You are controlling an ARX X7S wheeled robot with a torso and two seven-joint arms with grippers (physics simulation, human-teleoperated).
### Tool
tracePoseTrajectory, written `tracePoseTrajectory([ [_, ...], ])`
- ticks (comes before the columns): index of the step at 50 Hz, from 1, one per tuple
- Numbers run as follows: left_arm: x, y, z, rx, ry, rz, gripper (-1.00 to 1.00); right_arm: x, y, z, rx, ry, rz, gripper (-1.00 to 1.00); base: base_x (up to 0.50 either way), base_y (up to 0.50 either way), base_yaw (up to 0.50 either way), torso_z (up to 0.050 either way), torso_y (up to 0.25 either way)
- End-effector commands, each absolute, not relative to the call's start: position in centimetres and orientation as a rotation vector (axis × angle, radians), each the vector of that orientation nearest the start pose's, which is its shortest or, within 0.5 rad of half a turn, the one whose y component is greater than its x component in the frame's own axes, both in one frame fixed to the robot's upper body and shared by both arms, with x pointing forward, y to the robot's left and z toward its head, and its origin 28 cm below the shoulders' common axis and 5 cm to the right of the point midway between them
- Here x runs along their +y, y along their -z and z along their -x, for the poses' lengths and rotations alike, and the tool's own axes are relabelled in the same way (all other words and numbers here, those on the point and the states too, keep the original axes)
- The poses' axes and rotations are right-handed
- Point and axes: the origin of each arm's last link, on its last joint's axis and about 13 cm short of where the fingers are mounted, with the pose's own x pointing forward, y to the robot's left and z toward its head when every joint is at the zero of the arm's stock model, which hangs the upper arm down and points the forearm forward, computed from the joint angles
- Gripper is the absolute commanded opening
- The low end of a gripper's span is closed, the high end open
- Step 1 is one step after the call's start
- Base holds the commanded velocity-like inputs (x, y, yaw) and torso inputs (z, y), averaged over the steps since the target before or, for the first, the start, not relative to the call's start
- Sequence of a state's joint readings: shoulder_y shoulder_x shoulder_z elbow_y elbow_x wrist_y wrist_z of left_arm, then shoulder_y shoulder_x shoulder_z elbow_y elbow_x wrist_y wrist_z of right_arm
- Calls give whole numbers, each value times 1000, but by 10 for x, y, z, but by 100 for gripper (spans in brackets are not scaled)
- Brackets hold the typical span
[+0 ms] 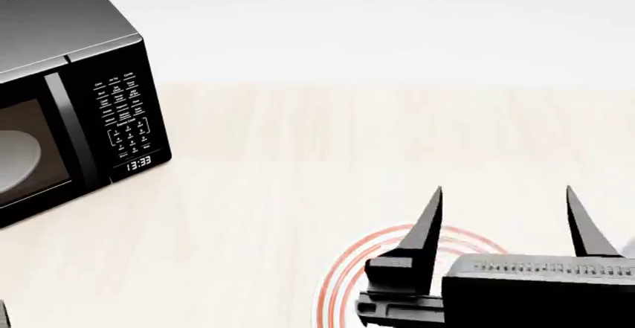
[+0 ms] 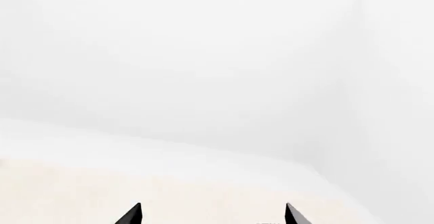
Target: Put the white bowl to the right of the plate.
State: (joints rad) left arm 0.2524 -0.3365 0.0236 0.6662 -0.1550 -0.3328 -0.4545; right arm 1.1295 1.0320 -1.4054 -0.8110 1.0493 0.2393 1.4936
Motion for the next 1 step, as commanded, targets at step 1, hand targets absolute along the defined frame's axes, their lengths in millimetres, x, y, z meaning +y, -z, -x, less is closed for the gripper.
tracePoseTrajectory([
  [1,229,-86,-143,-123,-203,-182,100,-70,-133,-131,-177,227,170,100,0,0,0,0,0],
])
